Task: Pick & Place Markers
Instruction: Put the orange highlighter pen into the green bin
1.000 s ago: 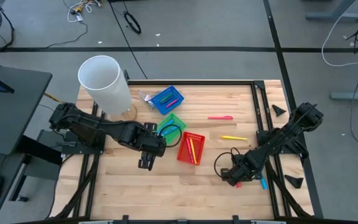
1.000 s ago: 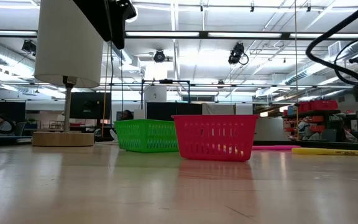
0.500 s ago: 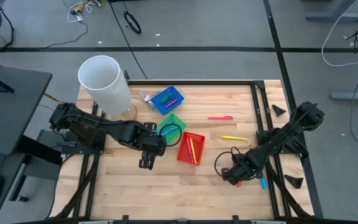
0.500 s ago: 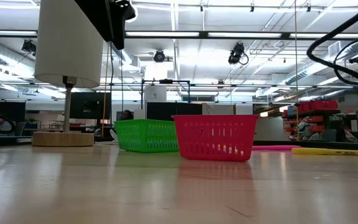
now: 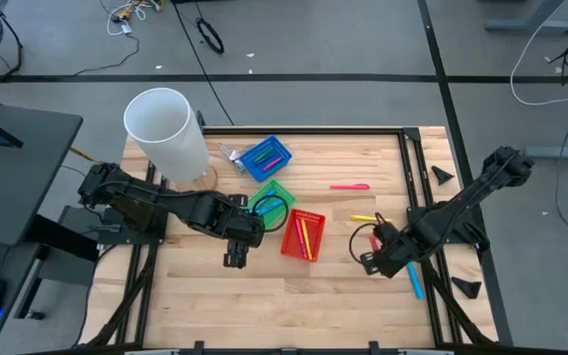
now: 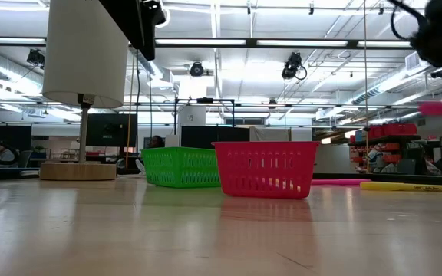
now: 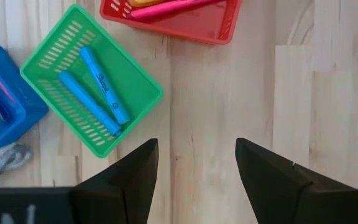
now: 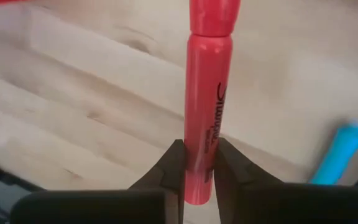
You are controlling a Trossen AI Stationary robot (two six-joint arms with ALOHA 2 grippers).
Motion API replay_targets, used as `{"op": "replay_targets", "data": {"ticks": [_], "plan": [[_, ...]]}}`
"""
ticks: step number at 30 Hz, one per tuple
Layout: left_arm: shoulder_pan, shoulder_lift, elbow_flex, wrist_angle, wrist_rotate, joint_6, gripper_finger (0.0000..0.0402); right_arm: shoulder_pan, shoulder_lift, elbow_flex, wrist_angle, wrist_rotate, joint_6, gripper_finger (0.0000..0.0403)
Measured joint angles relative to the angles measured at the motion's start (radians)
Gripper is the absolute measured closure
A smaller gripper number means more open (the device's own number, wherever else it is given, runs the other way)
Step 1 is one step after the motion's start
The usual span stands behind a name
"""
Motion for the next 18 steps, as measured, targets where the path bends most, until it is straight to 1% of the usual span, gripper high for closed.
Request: {"op": "replay_targets", "data": {"ticks": [3,7,14,18], "plan": [[0.000,0.000,0.000,0.006,0.000,-0.039,0.0179,-0.020,-0.042,0.042,-0.066,0.053,-0.124,0.0357],[0.000,0.000,0.000,0.005,0.000,-0.080,0.0179,-0.053,-0.082,0.091,-0.095,0.105,-0.321,0.0357],[0.000,0.000,0.000,0.027,0.002,-0.174,0.0179,-0.116,-0.111,0.169,-0.087,0.191,-0.655,0.0356],[0.000,0.000,0.000,0.085,0.002,-0.226,0.0179,-0.161,-0.111,0.192,-0.014,0.199,-0.821,0.0356]]}}
